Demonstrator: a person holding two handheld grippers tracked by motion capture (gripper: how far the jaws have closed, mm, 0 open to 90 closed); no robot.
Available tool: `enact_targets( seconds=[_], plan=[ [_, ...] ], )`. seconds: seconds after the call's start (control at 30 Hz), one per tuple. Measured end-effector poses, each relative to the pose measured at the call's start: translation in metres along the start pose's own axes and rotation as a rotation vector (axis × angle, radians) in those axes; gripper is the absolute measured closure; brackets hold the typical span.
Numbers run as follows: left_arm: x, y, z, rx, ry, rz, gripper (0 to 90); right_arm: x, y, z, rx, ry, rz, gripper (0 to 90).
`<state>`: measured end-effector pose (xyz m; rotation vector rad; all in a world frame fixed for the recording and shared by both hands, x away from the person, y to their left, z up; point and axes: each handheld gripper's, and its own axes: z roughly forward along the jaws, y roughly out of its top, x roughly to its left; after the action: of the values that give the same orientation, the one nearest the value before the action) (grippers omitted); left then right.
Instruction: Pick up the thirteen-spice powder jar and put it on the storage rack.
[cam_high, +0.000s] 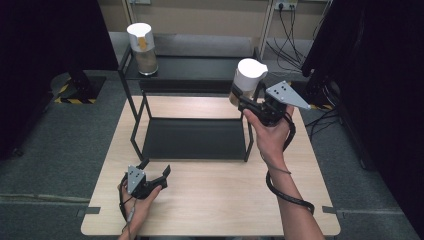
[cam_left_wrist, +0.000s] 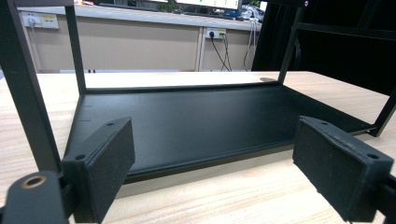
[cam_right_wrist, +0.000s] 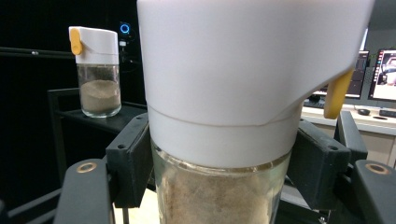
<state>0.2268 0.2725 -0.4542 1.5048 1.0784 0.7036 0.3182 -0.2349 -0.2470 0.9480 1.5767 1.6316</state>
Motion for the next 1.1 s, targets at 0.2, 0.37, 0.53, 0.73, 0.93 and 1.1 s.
enact_targets(
  seconds=[0.2,0.37,0.53,0.73,0.93,1.1],
  plan=[
    [0.0,0.0,0.0,0.0,0.0,0.0,12.3,0.0,0.009,0.005,-0.005,-0.005,-0.01,31.2],
    [0.0,0.0,0.0,0.0,0.0,0.001,12.3,0.0,0.016,0.01,-0.002,-0.013,-0.012,31.2],
    [0.0,0.0,0.0,0.0,-0.002,-0.003,12.3,-0.001,0.022,0.016,-0.002,-0.019,-0.013,31.2],
    [0.0,0.0,0.0,0.001,-0.002,-0.003,12.3,-0.002,0.032,0.025,0.006,-0.03,-0.017,31.2],
    [0.001,0.0,0.0,0.0,-0.003,-0.003,12.3,-0.004,0.043,0.034,0.005,-0.044,-0.011,31.2],
    [0.001,0.0,0.0,0.001,-0.004,0.0,12.3,-0.006,0.049,0.041,0.01,-0.051,-0.012,31.2]
  ],
)
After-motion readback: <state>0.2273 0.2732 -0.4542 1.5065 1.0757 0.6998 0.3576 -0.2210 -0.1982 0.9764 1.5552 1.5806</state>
